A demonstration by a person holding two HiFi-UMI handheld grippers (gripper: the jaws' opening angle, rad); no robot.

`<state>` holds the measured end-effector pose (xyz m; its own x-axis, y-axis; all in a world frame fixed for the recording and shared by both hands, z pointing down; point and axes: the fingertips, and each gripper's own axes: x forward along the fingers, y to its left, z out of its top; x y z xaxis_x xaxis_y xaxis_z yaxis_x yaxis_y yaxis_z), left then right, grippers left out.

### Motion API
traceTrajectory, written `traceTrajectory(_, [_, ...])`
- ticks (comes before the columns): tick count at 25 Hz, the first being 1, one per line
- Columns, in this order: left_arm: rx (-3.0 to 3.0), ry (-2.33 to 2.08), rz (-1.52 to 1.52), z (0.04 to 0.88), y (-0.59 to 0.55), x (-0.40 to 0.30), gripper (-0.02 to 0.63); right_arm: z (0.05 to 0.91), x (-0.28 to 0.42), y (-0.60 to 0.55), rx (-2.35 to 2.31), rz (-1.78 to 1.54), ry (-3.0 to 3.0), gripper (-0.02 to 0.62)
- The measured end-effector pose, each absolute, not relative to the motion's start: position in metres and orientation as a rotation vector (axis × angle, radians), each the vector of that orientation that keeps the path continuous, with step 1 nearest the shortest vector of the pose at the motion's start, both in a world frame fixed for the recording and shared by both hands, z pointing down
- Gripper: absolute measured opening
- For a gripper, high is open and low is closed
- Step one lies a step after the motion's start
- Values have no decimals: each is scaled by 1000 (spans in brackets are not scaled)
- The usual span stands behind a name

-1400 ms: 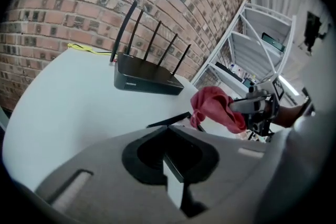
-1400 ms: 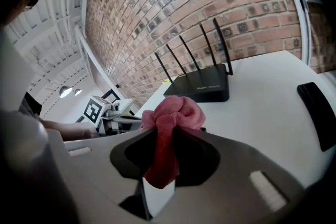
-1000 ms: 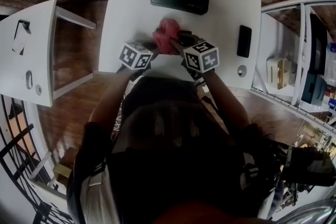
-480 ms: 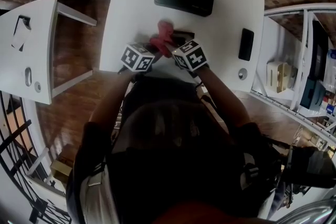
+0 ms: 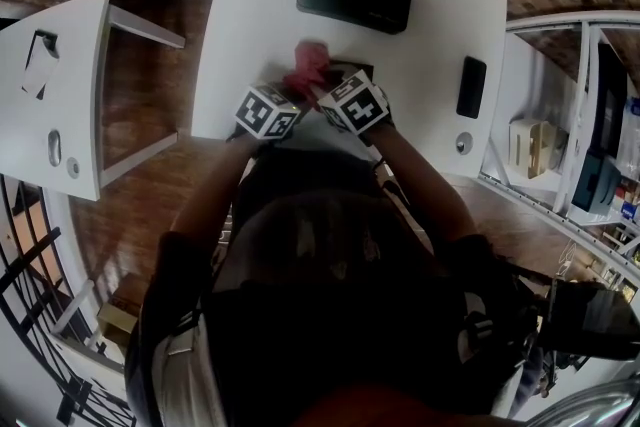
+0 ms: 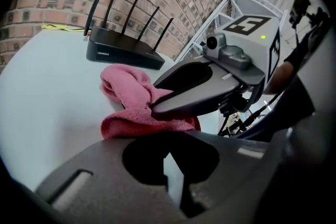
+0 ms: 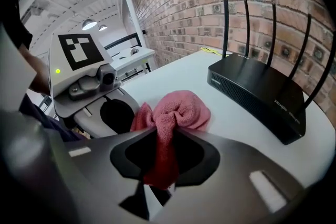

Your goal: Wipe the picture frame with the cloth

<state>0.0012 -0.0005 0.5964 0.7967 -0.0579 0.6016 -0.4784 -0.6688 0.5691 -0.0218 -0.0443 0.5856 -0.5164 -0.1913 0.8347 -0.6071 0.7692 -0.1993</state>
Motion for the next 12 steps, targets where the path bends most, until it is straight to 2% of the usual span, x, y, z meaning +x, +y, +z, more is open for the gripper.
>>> traceTrajectory(6, [2217, -364, 717, 596, 0, -1, 2, 587, -29, -46, 571, 695, -2090, 87])
traceTrajectory(12, [2206, -368, 740, 596, 0, 1, 2, 592, -30, -44, 478, 628, -2031, 86])
